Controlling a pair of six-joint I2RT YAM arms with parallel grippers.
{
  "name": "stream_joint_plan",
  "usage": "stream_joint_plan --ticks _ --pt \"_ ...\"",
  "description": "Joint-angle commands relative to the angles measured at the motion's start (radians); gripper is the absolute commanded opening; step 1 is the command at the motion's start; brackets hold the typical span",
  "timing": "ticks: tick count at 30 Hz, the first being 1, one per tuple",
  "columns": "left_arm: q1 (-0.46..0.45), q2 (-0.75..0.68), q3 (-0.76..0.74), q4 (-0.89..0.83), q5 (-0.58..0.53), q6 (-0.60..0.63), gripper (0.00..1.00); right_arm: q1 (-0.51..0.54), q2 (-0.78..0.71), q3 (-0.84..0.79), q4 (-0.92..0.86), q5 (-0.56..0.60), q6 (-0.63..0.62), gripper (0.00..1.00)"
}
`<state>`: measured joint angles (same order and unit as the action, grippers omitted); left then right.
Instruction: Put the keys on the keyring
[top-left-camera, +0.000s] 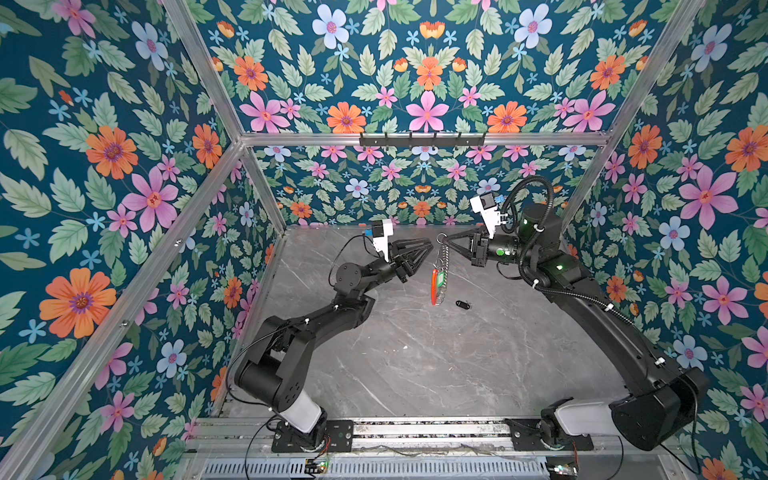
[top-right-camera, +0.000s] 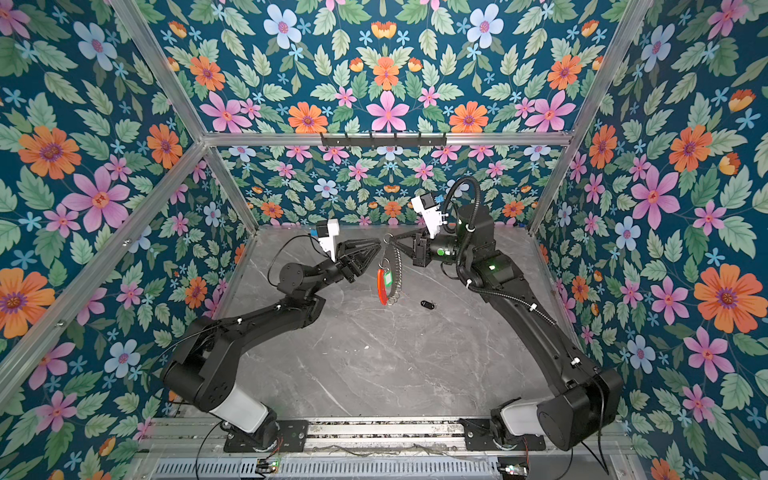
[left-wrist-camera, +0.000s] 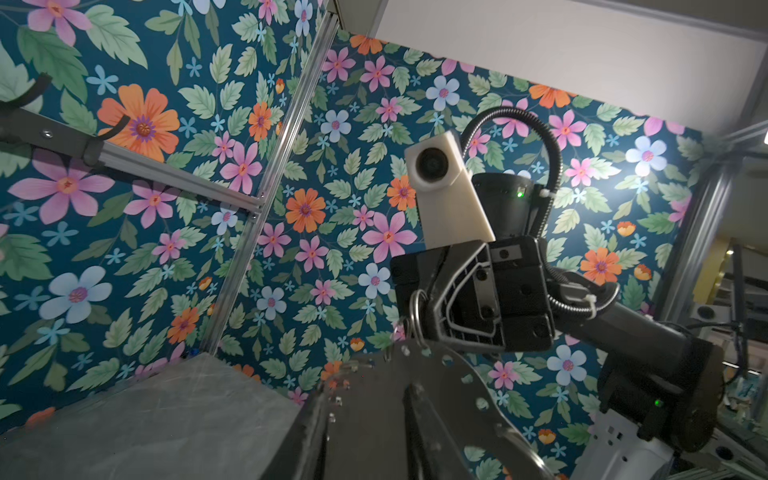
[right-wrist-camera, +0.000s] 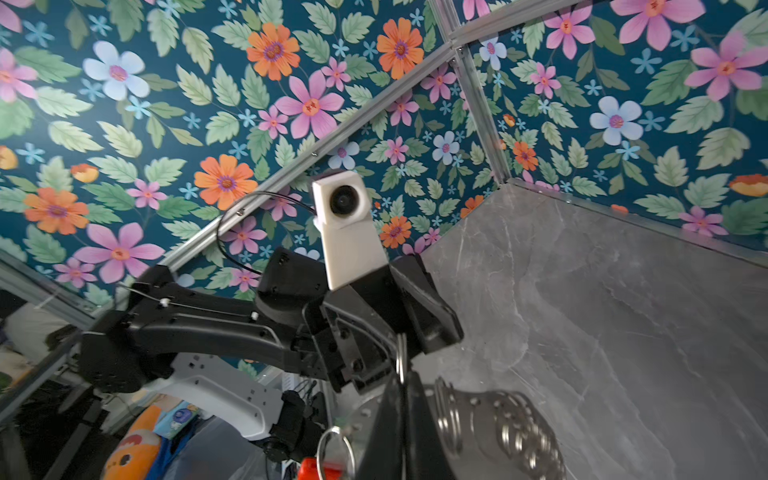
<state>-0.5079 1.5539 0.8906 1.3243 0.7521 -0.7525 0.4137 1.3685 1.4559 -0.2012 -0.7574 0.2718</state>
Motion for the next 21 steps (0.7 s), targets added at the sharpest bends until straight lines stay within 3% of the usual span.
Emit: stream_joint_plan --ticks 1,5,10,14,21 --pt "0.018 -0.076 0.013 -0.336 0.072 0.269 0.34 0.012 0.017 0.067 -0.242 0.108 -0.243 0.0" --pt "0.019 -0.13 0.124 -0.785 0.108 0.604 0.33 0.064 0.055 0.15 -0.416 0.25 -0.414 0.0" --pt "0.019 -0.091 0.276 -1.114 0.207 0.864 0.31 0.113 0.111 0.23 -0.558 0.324 -0.511 0.0" --pt "0.019 -0.071 0.325 -1.191 0.265 0.942 0.29 0.129 0.106 0.223 -0.573 0.324 -0.532 0.0" --pt "0.019 -0.051 0.354 -1.214 0.306 0.949 0.28 0.135 0.089 0.192 -0.552 0.318 -0.544 0.0"
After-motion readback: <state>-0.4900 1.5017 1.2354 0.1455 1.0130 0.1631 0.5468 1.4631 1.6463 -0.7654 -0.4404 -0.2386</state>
